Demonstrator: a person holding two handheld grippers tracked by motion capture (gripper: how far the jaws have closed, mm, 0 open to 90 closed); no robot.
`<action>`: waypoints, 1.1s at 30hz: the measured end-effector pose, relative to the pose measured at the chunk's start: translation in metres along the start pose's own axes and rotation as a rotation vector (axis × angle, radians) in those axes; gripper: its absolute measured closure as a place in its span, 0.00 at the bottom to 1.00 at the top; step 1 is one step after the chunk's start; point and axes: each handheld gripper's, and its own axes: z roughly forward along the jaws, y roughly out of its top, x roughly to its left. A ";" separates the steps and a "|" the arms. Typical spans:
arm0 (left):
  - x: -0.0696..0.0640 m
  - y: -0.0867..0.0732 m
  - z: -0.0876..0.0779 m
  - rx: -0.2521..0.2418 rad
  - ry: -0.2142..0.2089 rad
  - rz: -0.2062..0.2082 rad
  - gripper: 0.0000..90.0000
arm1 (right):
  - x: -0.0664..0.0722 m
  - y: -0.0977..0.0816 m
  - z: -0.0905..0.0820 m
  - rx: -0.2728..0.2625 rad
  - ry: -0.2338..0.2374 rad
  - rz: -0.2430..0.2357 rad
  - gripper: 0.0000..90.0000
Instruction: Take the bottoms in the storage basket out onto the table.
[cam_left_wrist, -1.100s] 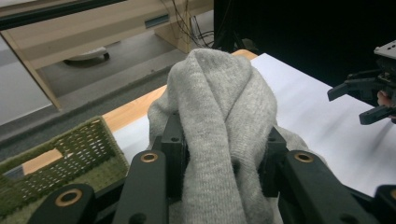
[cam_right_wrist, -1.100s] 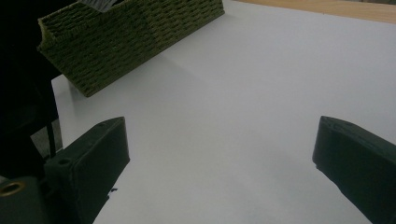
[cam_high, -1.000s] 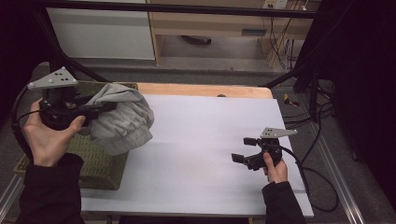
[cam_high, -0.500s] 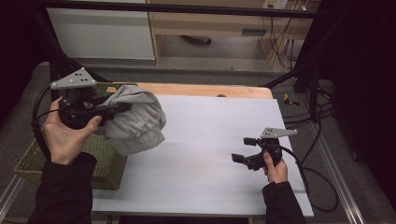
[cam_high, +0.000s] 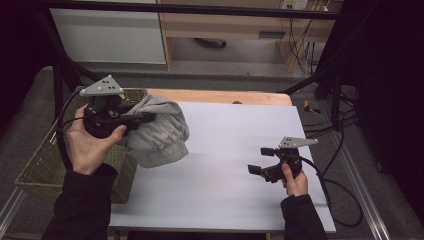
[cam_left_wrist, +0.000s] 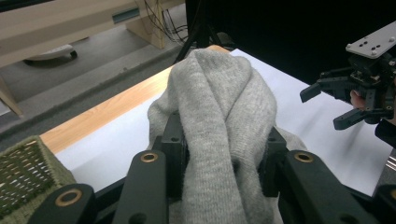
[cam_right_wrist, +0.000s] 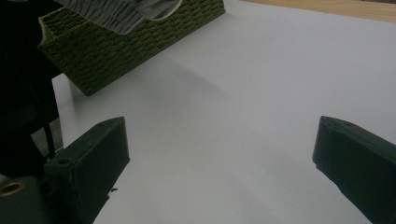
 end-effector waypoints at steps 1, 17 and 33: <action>-0.001 0.000 0.002 0.001 -0.003 -0.002 0.71 | 0.000 0.000 0.000 -0.001 0.000 0.000 0.04; -0.012 -0.004 0.034 0.040 -0.038 0.008 0.71 | 0.000 0.000 0.000 0.001 0.001 -0.002 0.04; -0.019 -0.014 0.060 0.060 -0.077 0.002 0.71 | 0.000 0.000 0.000 0.002 -0.001 -0.001 0.04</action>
